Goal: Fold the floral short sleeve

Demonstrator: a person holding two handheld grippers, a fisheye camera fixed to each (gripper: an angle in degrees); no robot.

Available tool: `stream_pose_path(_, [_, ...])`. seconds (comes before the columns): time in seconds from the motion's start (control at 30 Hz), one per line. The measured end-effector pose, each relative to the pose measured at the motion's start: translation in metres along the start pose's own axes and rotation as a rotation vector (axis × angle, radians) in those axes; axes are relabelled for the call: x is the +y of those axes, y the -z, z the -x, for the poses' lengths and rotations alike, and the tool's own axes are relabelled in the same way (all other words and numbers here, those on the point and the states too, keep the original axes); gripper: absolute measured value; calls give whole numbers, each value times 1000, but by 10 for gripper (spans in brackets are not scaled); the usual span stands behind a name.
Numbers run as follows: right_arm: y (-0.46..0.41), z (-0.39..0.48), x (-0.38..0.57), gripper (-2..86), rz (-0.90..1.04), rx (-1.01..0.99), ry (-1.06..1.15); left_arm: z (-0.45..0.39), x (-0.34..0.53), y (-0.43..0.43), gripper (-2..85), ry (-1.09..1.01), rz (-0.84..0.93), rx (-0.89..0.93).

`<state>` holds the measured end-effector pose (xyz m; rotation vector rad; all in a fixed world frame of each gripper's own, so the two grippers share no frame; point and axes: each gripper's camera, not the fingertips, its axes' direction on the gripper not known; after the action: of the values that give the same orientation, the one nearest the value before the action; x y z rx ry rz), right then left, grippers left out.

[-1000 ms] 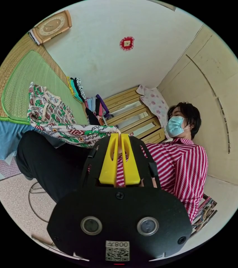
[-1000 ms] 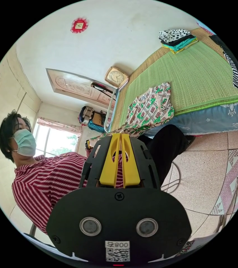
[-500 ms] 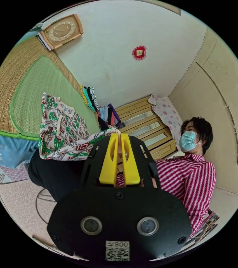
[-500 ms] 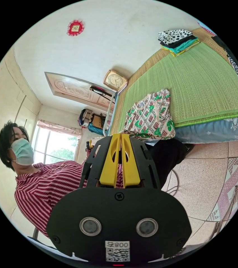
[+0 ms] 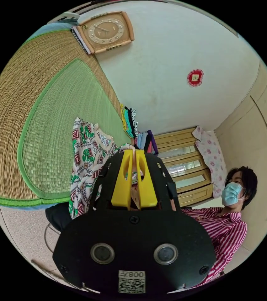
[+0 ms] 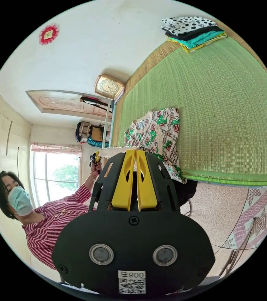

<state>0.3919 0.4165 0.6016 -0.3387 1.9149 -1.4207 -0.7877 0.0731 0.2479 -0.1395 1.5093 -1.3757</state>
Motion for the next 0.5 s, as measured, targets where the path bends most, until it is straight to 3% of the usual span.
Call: stream_pose_path(0.5, [22, -13, -178, 2, 60, 2, -127, 71, -152, -60, 13, 127, -32, -127])
